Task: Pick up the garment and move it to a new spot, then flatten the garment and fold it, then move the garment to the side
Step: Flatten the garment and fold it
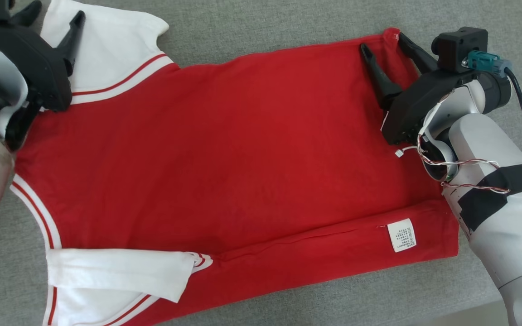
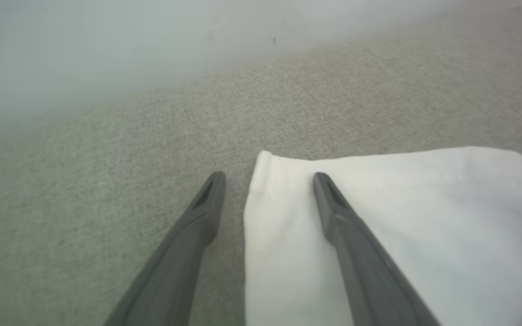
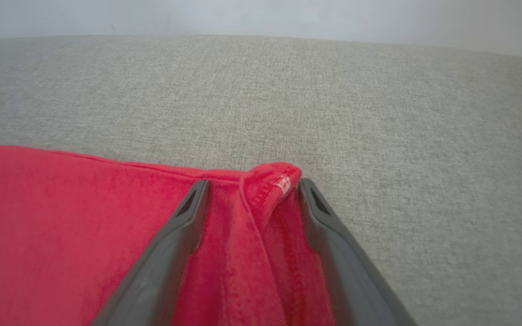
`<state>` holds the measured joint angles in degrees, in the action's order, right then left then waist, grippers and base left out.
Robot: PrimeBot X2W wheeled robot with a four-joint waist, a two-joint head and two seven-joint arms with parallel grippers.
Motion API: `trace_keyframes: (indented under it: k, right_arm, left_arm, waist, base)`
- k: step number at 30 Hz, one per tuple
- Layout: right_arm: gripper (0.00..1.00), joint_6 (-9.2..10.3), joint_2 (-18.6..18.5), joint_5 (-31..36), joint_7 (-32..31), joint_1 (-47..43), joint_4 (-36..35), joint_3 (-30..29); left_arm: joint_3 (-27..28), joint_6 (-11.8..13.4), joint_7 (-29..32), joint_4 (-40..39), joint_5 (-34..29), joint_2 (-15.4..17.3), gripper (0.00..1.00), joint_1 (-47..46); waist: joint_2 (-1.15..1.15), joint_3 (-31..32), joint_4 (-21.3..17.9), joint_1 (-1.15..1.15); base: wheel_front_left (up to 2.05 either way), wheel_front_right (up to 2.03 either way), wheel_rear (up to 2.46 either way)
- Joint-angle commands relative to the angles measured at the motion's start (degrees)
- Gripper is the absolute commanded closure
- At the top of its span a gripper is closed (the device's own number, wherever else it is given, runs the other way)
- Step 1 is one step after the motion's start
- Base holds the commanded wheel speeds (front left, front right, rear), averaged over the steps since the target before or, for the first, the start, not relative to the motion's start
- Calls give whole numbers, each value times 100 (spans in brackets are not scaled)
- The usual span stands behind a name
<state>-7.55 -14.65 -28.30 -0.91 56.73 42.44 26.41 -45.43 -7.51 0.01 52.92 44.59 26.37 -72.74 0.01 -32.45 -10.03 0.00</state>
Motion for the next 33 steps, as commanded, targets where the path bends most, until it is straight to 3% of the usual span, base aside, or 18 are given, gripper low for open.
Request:
trace_keyframes:
  k: [1, 2, 3, 4, 16, 24, 33]
  right_arm:
    - [14, 14, -1, -64, 29, 37, 48, 77]
    - [56, 14, -3, -106, 17, 58, 64, 122]
    - [80, 14, -13, -143, 19, 78, 73, 169]
    - [100, 14, -27, -181, 41, 105, 81, 197]
    - [100, 14, -243, -412, 664, 122, 369, 153]
    - [100, 14, -364, -524, 1092, -137, 509, 219]
    - [100, 14, -466, -454, 1468, -511, 601, 267]
  left_arm:
    - [-82, 9, 80, 84, 67, -12, 0, -65]
    - [-148, 9, 135, 123, 110, -32, 51, -74]
    - [-201, 8, 140, 147, 152, -40, 100, -90]
    - [-246, 9, 87, 156, 167, -41, 100, -120]
    - [-521, 10, -795, -216, 666, -34, 100, -249]
    - [-655, 9, -1300, -935, 1070, 160, 100, 150]
    - [-502, 80, -1515, -1973, 1066, 333, 100, 1070]
  waist:
    - [-1, -46, -40, 0]
    - [-1, -52, -41, 0]
    - [-1, -55, -38, 0]
    - [-1, -52, -30, 0]
    - [-1, 287, 270, 0]
    - [-1, 547, 495, 0]
    - [-1, 837, 596, 0]
  base:
    - [0, 0, 0]
    - [0, 0, 0]
    - [0, 0, 0]
    - [0, 0, 0]
    - [0, 0, 0]
    - [0, 0, 0]
    - [0, 0, 0]
